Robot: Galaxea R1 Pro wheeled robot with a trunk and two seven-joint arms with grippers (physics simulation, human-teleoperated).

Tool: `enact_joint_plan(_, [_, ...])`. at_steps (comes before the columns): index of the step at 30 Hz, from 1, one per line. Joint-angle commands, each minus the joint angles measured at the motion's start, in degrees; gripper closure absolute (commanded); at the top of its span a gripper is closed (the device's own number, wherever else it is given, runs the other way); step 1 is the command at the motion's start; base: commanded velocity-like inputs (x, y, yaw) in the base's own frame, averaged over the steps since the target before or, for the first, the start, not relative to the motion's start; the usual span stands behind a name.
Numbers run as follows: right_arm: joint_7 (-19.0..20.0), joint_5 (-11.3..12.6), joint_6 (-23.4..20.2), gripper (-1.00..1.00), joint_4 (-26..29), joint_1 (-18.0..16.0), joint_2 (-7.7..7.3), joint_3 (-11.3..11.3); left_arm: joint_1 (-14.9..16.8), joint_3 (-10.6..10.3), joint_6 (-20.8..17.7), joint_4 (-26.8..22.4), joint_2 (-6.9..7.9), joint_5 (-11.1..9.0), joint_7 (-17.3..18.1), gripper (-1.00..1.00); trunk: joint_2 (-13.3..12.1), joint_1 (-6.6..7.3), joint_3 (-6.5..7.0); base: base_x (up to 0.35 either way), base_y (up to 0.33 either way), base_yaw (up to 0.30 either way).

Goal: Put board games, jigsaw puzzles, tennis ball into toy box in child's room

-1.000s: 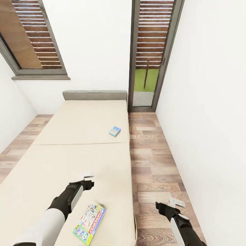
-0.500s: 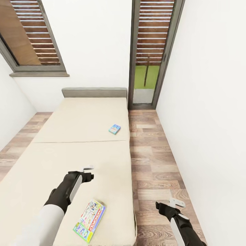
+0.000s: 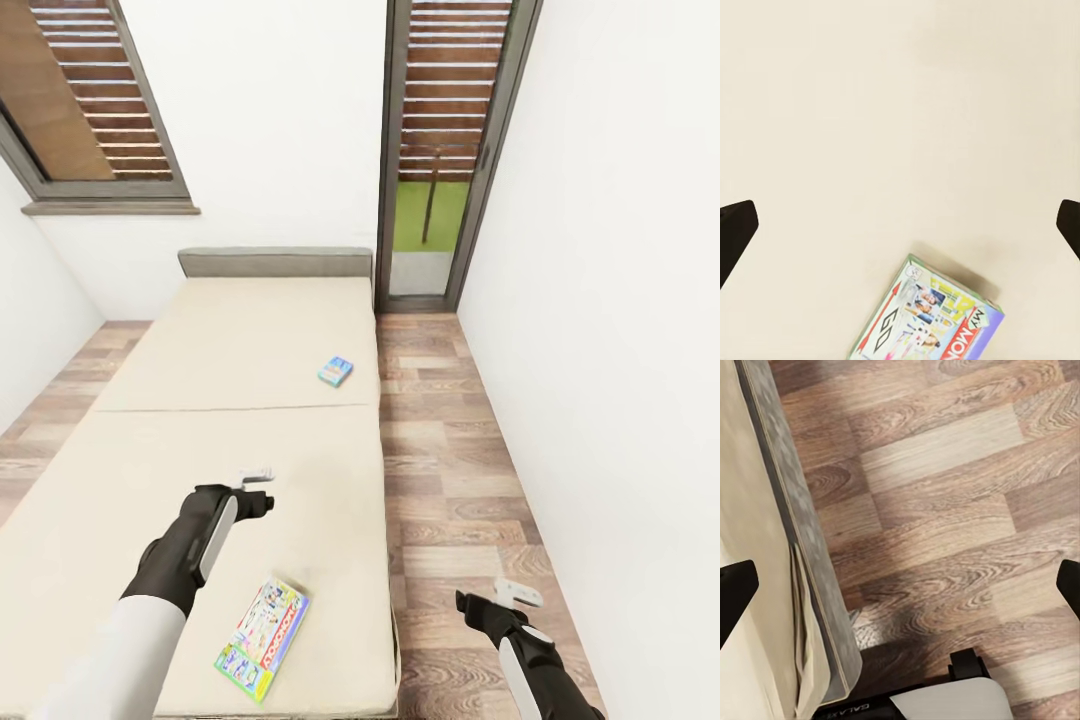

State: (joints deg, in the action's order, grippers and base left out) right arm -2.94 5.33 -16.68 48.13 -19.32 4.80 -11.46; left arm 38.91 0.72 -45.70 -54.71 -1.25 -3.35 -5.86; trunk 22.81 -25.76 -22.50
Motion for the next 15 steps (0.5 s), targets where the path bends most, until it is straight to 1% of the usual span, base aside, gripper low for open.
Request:
enact_joint_plan(1, [-0.2,0.6,-0.3,-1.0,0.1,0.0,0.04,-0.1,0.0,0.1,-0.3,-0.1,-0.03,-0.4,-0.4,-1.0,0.1,-0.03,-0.19,0.0,0.0,0.0])
enact_joint_plan(12, [-0.2,0.6,-0.3,-1.0,0.1,0.0,0.04,-0.1,0.0,0.0,0.3,0.6,-0.14,-0.3,-0.5,-1.0,0.1,-0.03,-1.21,0.0,0.0,0.0])
enact_joint_plan(14, [-0.2,0.6,-0.3,-1.0,0.1,0.0,0.04,-0.1,0.0,0.1,0.9,1.3,-0.11,-0.3,-0.4,-1.0,0.1,-0.03,-1.39,0.0,0.0,0.0])
enact_joint_plan(15, [-0.2,0.6,-0.3,-1.0,0.1,0.0,0.04,-0.1,0.0,0.1,2.2,2.5,-0.08,-0.3,-0.4,-1.0,0.1,-0.03,-1.49,0.0,0.0,0.0])
